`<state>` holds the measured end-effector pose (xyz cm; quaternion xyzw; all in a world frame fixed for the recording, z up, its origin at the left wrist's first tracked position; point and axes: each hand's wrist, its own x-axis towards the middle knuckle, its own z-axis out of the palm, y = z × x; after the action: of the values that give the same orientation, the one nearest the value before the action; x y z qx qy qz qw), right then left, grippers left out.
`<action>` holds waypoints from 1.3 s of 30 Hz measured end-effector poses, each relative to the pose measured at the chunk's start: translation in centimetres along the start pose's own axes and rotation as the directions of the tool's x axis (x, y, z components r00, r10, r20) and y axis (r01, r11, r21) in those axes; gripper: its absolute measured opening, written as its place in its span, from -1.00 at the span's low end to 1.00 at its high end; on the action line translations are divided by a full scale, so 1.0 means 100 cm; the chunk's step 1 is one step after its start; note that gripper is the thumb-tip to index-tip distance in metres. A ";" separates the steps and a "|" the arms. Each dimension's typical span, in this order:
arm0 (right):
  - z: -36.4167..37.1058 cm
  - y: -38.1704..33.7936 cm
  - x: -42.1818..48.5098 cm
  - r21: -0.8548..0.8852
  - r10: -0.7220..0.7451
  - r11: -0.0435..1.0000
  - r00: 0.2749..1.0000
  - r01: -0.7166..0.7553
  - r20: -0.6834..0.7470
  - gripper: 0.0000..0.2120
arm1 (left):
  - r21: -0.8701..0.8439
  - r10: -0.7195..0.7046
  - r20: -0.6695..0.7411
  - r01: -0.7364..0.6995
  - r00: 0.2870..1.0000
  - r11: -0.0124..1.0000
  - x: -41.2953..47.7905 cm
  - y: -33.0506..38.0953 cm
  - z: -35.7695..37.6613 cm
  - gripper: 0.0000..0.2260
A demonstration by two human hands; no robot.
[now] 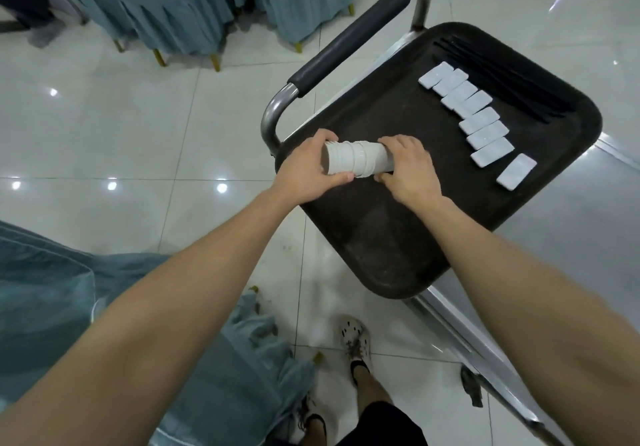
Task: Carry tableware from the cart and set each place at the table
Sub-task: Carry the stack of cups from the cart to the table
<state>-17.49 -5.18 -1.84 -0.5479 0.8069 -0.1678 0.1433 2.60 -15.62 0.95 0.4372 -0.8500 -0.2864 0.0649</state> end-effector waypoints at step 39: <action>0.167 -0.551 -0.285 0.482 -0.940 0.322 0.212 0.815 0.269 -0.40 | -0.612 -0.818 -0.475 0.546 0.326 0.572 -0.651 -0.228 -0.148 -0.41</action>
<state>45.70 0.57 8.05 -0.9086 0.2508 -0.1626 0.2916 63.70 18.54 9.89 0.8131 -0.4136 -0.2317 0.3377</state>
